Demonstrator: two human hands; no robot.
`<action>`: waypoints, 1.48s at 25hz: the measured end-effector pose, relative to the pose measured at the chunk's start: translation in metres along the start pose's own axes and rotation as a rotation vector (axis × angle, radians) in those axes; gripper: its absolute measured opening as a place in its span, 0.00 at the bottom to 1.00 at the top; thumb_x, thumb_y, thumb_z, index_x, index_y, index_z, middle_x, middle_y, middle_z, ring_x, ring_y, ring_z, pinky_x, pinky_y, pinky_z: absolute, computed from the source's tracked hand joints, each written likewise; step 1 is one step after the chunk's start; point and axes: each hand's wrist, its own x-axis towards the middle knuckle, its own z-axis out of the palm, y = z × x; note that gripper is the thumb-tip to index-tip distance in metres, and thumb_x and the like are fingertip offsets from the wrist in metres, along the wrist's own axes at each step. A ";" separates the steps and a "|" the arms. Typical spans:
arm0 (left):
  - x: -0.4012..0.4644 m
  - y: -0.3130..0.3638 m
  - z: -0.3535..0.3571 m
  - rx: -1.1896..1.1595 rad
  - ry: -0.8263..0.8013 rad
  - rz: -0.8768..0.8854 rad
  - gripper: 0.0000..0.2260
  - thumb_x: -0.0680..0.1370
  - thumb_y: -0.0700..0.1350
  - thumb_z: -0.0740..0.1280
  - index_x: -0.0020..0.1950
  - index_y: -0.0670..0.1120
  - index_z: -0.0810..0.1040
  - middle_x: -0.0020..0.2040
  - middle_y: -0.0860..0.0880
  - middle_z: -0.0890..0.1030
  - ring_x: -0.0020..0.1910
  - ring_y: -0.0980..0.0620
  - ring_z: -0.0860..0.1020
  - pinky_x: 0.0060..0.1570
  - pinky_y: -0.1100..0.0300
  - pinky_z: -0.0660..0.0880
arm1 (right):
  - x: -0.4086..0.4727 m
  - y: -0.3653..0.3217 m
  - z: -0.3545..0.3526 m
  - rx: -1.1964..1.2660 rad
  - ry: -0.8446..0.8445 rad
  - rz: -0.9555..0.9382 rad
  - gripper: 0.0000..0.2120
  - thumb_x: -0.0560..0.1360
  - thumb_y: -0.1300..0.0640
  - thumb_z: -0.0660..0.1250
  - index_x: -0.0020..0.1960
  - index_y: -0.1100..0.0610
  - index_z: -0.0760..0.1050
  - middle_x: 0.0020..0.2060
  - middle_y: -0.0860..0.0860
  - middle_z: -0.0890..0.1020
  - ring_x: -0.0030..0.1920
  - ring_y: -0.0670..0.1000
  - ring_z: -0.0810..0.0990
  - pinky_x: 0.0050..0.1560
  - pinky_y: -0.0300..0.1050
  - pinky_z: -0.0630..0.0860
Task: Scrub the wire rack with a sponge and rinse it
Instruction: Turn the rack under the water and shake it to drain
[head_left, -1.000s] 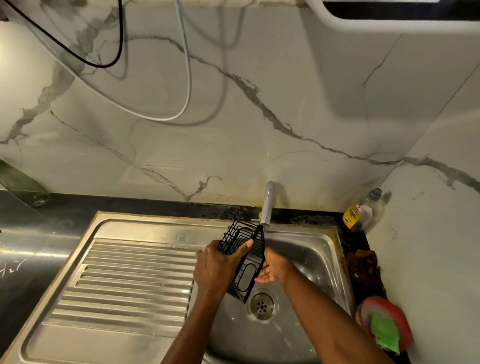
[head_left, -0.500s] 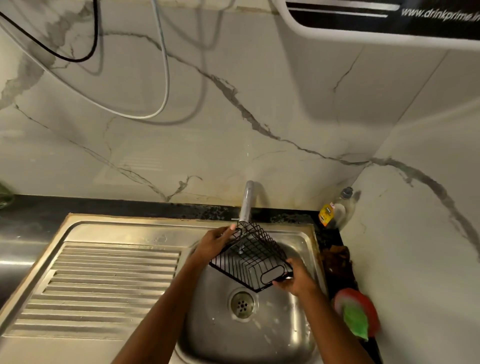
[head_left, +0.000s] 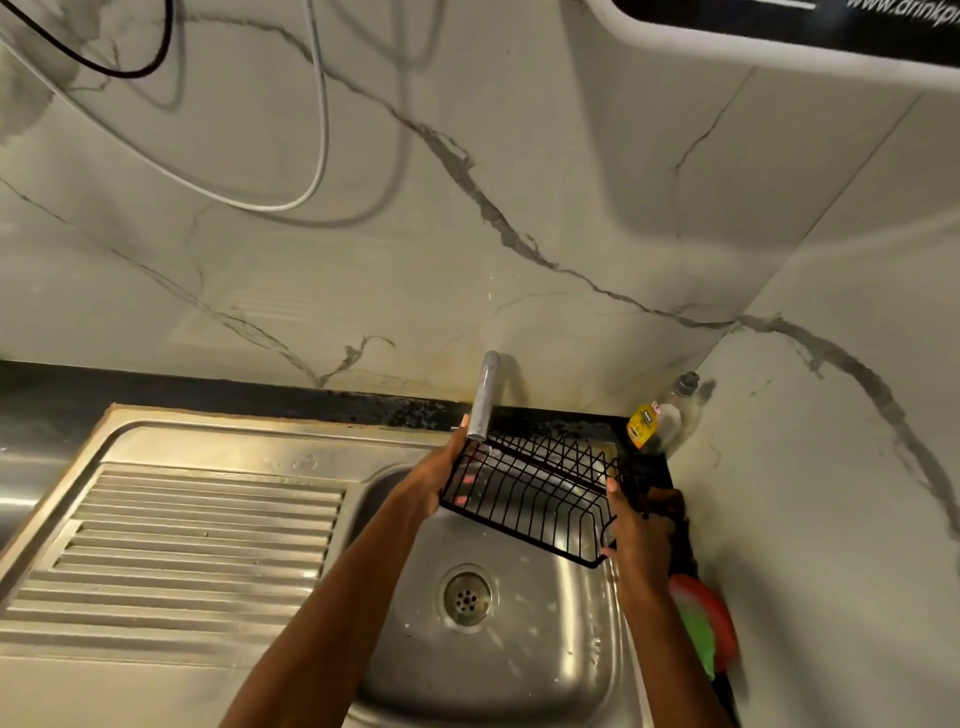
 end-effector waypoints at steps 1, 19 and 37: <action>0.002 -0.003 0.000 -0.011 -0.001 0.004 0.27 0.82 0.65 0.60 0.61 0.43 0.81 0.56 0.41 0.84 0.52 0.43 0.82 0.44 0.51 0.81 | -0.004 -0.003 -0.002 -0.011 0.005 -0.016 0.53 0.59 0.25 0.71 0.67 0.65 0.65 0.54 0.58 0.82 0.52 0.61 0.82 0.52 0.61 0.82; 0.019 -0.007 0.010 -0.145 -0.096 -0.027 0.19 0.84 0.58 0.60 0.65 0.50 0.83 0.63 0.44 0.84 0.61 0.44 0.80 0.55 0.46 0.80 | -0.009 -0.023 -0.020 -0.001 0.041 -0.075 0.40 0.70 0.37 0.73 0.67 0.64 0.65 0.55 0.60 0.80 0.52 0.63 0.82 0.55 0.62 0.80; -0.053 -0.038 -0.084 0.278 -0.143 0.070 0.41 0.71 0.82 0.53 0.69 0.55 0.77 0.61 0.43 0.83 0.56 0.40 0.83 0.49 0.46 0.83 | 0.004 0.001 0.035 -0.293 -0.345 -0.135 0.11 0.78 0.60 0.68 0.59 0.61 0.78 0.39 0.53 0.83 0.32 0.50 0.82 0.33 0.41 0.73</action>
